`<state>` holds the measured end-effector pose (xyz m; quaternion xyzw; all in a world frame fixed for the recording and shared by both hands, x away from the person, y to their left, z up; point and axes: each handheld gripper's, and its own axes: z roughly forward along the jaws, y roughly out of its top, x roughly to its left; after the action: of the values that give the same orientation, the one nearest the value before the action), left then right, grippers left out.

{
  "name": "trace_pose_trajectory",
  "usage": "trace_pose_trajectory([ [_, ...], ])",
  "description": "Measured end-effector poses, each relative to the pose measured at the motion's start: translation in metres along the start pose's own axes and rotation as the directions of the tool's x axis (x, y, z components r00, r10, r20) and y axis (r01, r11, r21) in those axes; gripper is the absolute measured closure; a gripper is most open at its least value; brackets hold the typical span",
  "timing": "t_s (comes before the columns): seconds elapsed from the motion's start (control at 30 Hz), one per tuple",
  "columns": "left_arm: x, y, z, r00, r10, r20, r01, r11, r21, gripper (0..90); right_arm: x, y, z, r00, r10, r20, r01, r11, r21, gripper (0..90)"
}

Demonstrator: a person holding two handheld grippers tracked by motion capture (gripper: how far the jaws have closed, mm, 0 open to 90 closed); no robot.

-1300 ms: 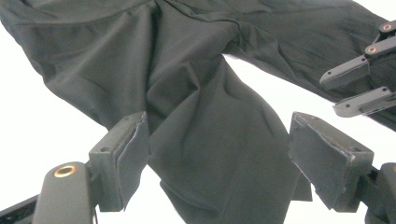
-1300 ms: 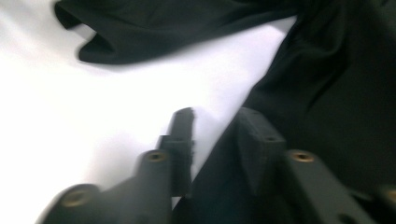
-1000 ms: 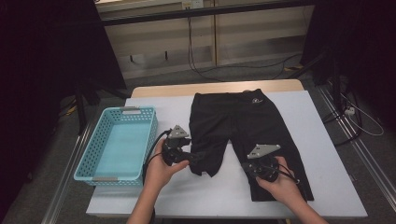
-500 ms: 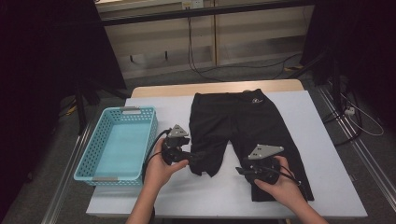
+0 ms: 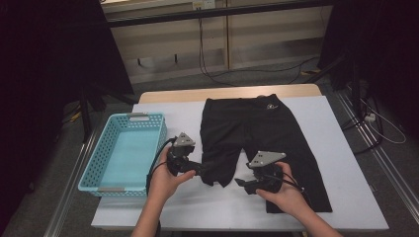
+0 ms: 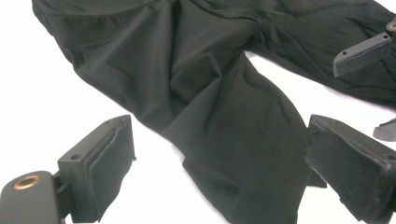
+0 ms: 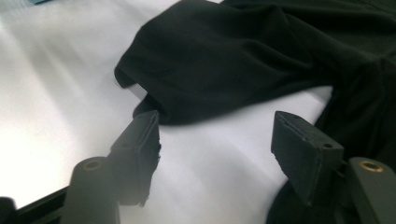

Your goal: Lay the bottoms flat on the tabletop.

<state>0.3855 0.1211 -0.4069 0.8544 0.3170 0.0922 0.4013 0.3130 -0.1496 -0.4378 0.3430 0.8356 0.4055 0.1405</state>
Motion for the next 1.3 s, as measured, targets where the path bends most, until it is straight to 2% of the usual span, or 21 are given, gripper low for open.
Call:
trace_pose_trajectory([
  [0.13,0.003,-0.003,-0.002,1.0,0.001,-0.008,-0.001,1.0,0.001,5.9,0.003,0.007,0.007,0.9999,-0.01,-0.006,0.01,1.0,-0.003,34.8],
  [0.2,0.004,-0.003,-0.004,0.9999,-0.004,-0.014,0.004,1.0,-0.006,5.2,0.005,0.01,0.012,0.9999,-0.006,-0.012,0.006,1.0,-0.001,38.7],
  [0.37,0.008,-0.004,-0.006,0.9996,-0.017,-0.02,0.017,0.9997,-0.017,4.8,0.017,0.015,0.033,0.9972,-0.05,-0.055,0.052,0.998,0.034,45.8],
  [0.47,0.008,-0.004,-0.002,0.9996,-0.019,-0.019,0.019,0.9998,-0.011,4.9,0.023,0.016,0.042,0.9952,-0.078,-0.059,0.081,0.995,0.055,47.2],
  [0.53,0.008,-0.005,0.0,0.9995,-0.023,-0.02,0.022,0.9997,-0.005,5.1,0.026,0.014,0.046,0.9929,-0.102,-0.062,0.106,0.991,0.077,55.8],
  [0.6,0.008,-0.006,0.001,0.9995,-0.022,-0.022,0.022,0.9997,-0.001,5.3,0.027,0.014,0.046,0.9916,-0.094,-0.089,0.1,0.993,0.064,73.6],
  [0.63,0.008,-0.007,0.001,0.9995,-0.023,-0.02,0.023,0.9997,0.001,5.4,0.027,0.014,0.044,0.9906,-0.107,-0.085,0.112,0.992,0.065,84.1],
  [0.7,0.007,-0.007,0.001,0.9995,-0.026,-0.017,0.026,0.9997,-0.001,5.5,0.025,0.015,0.042,0.9902,-0.106,-0.092,0.113,0.991,0.073,87.7],
  [0.8,0.008,-0.007,0.0,0.9996,-0.02,-0.02,0.02,0.9998,-0.006,5.5,0.017,0.017,0.034,0.9938,-0.078,-0.08,0.082,0.995,0.05,89.8],
  [0.9,0.006,-0.006,-0.001,0.9997,-0.022,-0.012,0.022,0.9996,-0.014,5.5,0.003,0.023,0.015,0.9981,-0.028,-0.055,0.027,1.0,-0.016,89.9],
  [1.03,0.001,-0.006,0.004,0.9998,-0.011,0.018,0.012,0.9998,-0.016,5.5,-0.02,0.024,-0.011,0.9989,0.044,-0.019,-0.045,0.996,-0.083,89.9],
  [1.1,-0.003,-0.006,0.009,0.9989,-0.006,0.046,0.007,0.9999,-0.015,5.5,-0.027,0.019,-0.015,0.9978,0.066,-0.007,-0.067,0.994,-0.083,89.9],
  [1.23,-0.009,-0.004,0.014,0.9976,0.036,0.059,-0.035,0.9991,-0.025,6.8,-0.034,0.01,-0.015,0.9948,0.096,0.035,-0.093,0.993,-0.073,89.9],
  [1.3,-0.01,-0.004,0.015,0.9969,0.03,0.072,-0.028,0.9991,-0.031,8.4,-0.039,0.007,-0.015,0.9918,0.117,0.052,-0.113,0.99,-0.08,89.9],
])
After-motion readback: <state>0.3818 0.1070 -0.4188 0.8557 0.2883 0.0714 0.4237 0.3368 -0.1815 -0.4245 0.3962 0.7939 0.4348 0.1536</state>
